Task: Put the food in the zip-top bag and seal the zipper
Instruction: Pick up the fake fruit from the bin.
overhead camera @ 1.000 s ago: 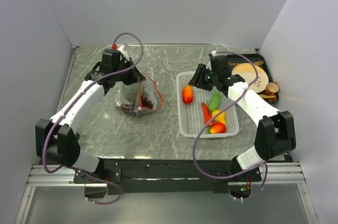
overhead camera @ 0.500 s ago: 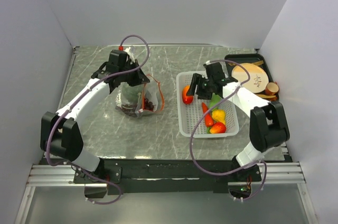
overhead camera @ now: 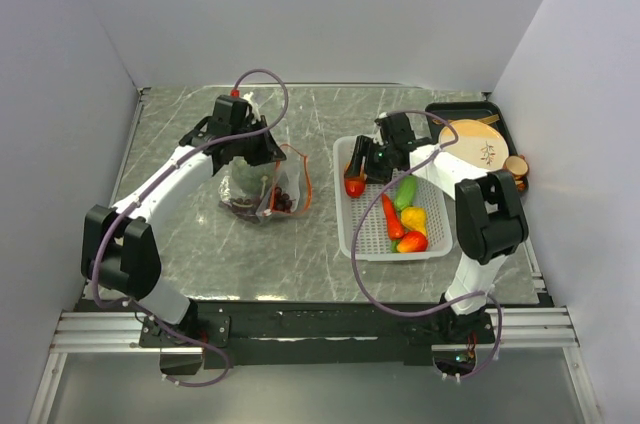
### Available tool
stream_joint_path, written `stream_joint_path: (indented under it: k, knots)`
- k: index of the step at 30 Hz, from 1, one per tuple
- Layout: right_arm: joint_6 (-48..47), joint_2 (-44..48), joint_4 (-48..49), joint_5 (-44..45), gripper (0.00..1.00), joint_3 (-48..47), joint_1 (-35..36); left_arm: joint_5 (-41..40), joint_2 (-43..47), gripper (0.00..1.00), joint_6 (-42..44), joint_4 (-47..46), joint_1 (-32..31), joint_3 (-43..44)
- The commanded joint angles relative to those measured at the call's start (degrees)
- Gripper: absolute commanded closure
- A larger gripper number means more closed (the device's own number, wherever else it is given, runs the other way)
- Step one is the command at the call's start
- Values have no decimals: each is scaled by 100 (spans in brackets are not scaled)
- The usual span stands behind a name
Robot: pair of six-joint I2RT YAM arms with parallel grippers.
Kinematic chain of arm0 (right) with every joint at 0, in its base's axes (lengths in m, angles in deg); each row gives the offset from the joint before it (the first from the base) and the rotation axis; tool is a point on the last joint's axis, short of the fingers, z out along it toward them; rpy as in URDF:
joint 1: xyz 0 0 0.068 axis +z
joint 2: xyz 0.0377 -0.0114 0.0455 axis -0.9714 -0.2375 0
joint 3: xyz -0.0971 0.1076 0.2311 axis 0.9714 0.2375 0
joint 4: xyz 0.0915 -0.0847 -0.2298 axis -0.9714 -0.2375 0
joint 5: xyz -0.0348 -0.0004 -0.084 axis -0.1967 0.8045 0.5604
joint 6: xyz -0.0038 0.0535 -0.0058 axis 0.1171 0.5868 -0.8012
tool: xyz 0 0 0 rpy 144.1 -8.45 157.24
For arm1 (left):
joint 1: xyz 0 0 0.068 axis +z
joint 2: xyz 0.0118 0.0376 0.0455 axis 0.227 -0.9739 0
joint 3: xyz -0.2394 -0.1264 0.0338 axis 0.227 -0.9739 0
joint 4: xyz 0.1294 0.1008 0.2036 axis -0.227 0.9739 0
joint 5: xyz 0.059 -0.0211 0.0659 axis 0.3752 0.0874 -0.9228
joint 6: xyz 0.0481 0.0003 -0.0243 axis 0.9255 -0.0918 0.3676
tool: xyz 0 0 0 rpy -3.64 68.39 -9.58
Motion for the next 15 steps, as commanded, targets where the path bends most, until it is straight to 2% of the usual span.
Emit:
stream_joint_path:
  k: [1, 8, 11, 12, 15]
  knots:
    - [-114, -187, 68, 39, 27, -290, -11, -87, 15, 99, 127, -6, -21, 286]
    - [-193, -222, 112, 128, 27, -194, -20, -104, 7, 99, 118, 12, -21, 268]
    - [-158, -118, 208, 128, 44, -89, -11, -78, -11, 99, 118, 21, -21, 295]
    - [-158, -82, 304, 119, 54, -53, -20, -87, -2, 99, 118, 29, -21, 303]
    - [-158, 120, 401, 57, 65, 96, -20, -113, 24, 99, 109, 21, -21, 286]
